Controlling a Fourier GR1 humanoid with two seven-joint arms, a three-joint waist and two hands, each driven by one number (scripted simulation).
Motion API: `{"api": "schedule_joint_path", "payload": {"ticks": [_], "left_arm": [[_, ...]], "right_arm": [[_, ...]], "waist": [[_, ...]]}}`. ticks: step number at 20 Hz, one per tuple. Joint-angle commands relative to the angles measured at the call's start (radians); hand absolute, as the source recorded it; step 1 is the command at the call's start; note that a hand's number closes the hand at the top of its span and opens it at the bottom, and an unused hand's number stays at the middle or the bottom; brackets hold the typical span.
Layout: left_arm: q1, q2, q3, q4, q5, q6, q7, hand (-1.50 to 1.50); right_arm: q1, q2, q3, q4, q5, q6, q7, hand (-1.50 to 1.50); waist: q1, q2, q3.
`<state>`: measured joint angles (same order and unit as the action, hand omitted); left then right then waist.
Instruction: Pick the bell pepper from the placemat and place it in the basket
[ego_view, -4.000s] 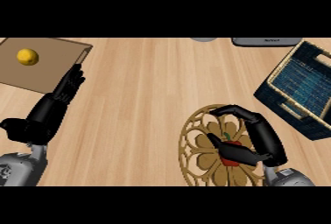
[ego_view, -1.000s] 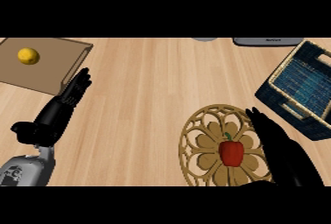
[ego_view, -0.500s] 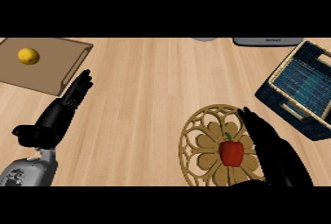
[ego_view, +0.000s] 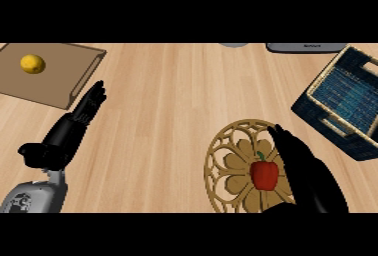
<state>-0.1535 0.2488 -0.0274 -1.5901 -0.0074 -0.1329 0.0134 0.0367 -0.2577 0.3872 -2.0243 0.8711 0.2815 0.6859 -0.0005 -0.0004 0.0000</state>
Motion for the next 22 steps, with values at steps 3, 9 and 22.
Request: {"api": "schedule_joint_path", "payload": {"ticks": [3, 9, 22], "left_arm": [[0.013, 0.030, 0.074, -0.015, 0.036, -0.075, -0.010, 0.00], [-0.052, -0.008, 0.074, 0.038, -0.013, -0.063, 0.010, 0.00], [-0.027, -0.061, 0.054, -0.061, -0.042, -0.057, 0.086, 0.00]], "right_arm": [[0.025, -0.005, -0.034, -0.011, 0.012, 0.047, -0.037, -1.50], [0.002, 0.073, -0.008, 0.114, 0.100, -0.014, -0.052, -1.50], [0.040, 0.099, -0.045, 0.304, 0.126, -0.083, -0.158, -1.50]], "waist": [[0.000, 0.000, 0.000], [-0.001, 0.000, 0.000], [0.000, 0.000, 0.000]]}}
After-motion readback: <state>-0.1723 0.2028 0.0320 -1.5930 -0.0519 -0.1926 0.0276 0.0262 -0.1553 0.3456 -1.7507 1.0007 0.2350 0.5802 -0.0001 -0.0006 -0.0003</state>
